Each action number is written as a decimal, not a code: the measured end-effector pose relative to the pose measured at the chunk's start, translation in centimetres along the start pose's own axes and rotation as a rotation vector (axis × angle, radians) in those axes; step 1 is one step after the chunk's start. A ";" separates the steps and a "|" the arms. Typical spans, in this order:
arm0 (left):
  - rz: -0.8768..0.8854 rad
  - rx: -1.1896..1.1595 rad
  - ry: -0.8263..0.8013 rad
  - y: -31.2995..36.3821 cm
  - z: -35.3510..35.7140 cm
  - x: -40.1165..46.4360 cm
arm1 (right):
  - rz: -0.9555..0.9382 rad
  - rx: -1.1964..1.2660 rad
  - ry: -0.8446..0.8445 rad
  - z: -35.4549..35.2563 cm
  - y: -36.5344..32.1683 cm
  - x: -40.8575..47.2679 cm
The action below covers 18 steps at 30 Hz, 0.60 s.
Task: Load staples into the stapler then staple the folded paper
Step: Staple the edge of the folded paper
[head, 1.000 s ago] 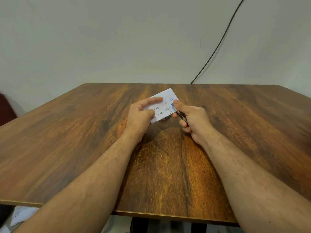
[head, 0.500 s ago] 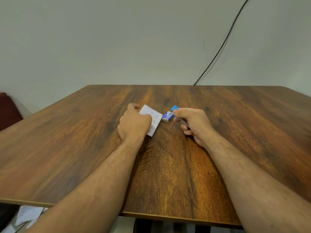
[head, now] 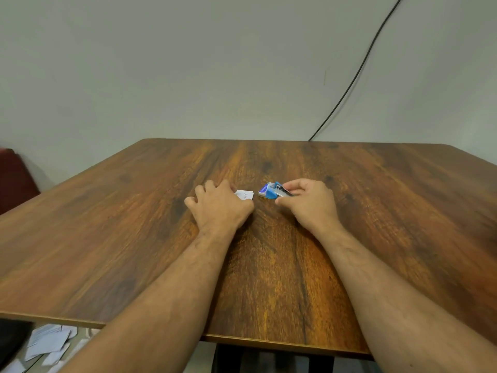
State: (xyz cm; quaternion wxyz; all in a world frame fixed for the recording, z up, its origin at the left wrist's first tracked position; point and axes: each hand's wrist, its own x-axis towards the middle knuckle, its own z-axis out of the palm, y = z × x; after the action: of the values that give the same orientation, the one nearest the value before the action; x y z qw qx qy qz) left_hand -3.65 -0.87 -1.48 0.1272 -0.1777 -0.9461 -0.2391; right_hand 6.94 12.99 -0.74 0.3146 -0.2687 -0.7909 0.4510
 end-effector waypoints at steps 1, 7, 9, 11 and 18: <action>-0.003 -0.004 -0.002 0.0 -0.1 -0.1 | -0.031 -0.053 0.003 0.0 0.0 -0.2; 0.216 0.105 0.103 0.4 -0.9 -1.2 | -0.167 -0.570 -0.070 0.0 -0.8 -1.7; 0.302 0.133 0.129 0.6 -0.9 -1.8 | -0.152 -0.658 -0.110 0.0 -1.3 -2.2; 0.345 0.138 0.123 0.7 -1.1 -2.1 | -0.150 -0.683 -0.134 -0.2 -1.7 -2.5; 0.408 0.066 0.065 3.6 -2.8 4.7 | -0.330 -0.695 -0.064 -0.9 -4.0 4.8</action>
State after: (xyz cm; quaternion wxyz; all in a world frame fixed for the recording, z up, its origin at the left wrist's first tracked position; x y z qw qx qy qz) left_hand -6.05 1.98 3.93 0.2091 -0.3533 -0.8933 -0.1829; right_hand 3.87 15.09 4.34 0.2484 -0.2141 -0.9386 0.1075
